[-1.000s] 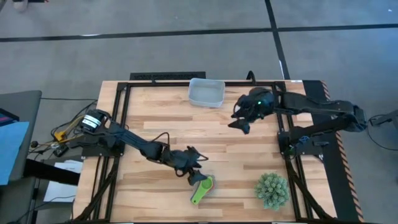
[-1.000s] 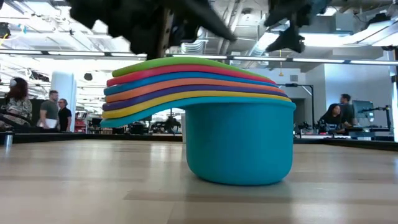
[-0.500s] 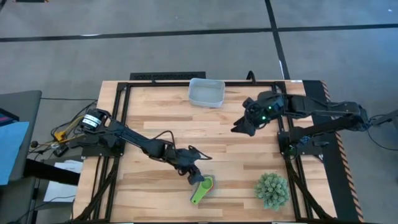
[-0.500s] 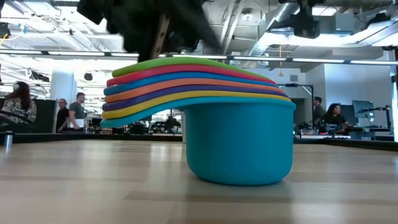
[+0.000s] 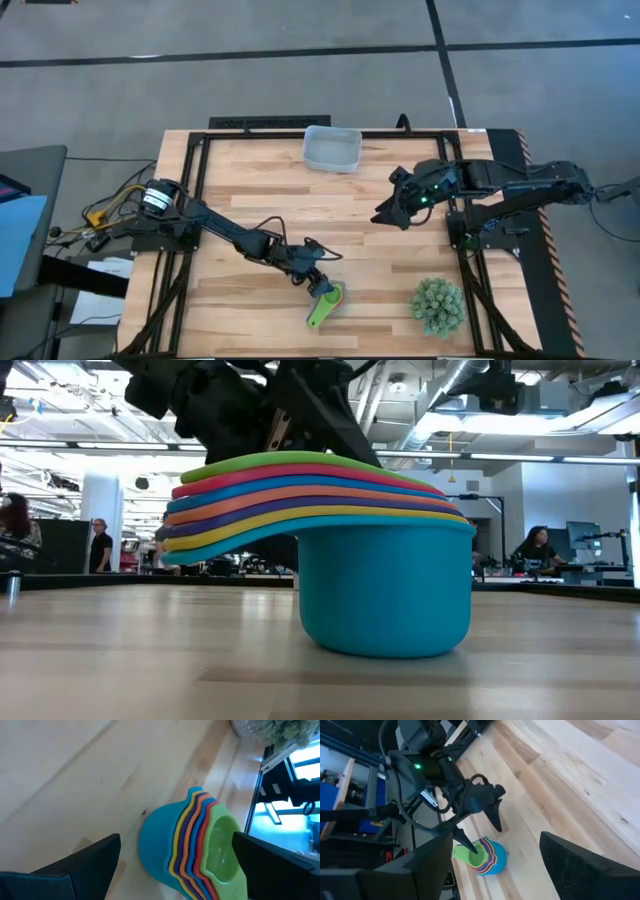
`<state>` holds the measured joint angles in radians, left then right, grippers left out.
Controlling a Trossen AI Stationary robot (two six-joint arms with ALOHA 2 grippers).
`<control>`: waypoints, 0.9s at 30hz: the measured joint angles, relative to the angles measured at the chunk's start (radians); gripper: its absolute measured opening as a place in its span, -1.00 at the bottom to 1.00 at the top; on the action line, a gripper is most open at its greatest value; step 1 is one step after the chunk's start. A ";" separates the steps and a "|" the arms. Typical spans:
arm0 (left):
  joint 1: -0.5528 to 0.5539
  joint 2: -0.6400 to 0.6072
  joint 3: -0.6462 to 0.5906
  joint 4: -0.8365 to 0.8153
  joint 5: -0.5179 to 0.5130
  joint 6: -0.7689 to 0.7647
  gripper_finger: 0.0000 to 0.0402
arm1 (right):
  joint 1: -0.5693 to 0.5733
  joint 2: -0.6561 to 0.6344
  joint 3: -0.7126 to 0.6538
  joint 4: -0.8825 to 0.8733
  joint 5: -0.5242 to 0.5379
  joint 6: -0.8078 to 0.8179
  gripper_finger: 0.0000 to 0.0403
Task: Nest measuring cups in basket
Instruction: Put the nested measuring cups into the bin
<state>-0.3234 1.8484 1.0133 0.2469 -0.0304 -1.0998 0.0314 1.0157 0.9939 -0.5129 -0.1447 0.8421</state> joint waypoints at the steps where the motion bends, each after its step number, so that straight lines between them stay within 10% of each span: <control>1: -0.001 0.010 0.000 0.017 0.004 -0.006 0.86 | 0.005 0.000 0.000 0.001 0.000 0.004 0.59; 19: -0.002 0.078 -0.001 0.057 0.052 -0.013 0.84 | 0.041 -0.001 0.000 -0.003 -0.001 0.044 0.59; 27: 0.002 0.085 0.000 0.071 0.052 -0.023 0.46 | 0.041 -0.001 0.000 -0.002 -0.003 0.048 0.59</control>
<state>-0.3214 1.9331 1.0134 0.3179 0.0219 -1.1232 0.0719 1.0149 0.9939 -0.5153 -0.1478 0.8900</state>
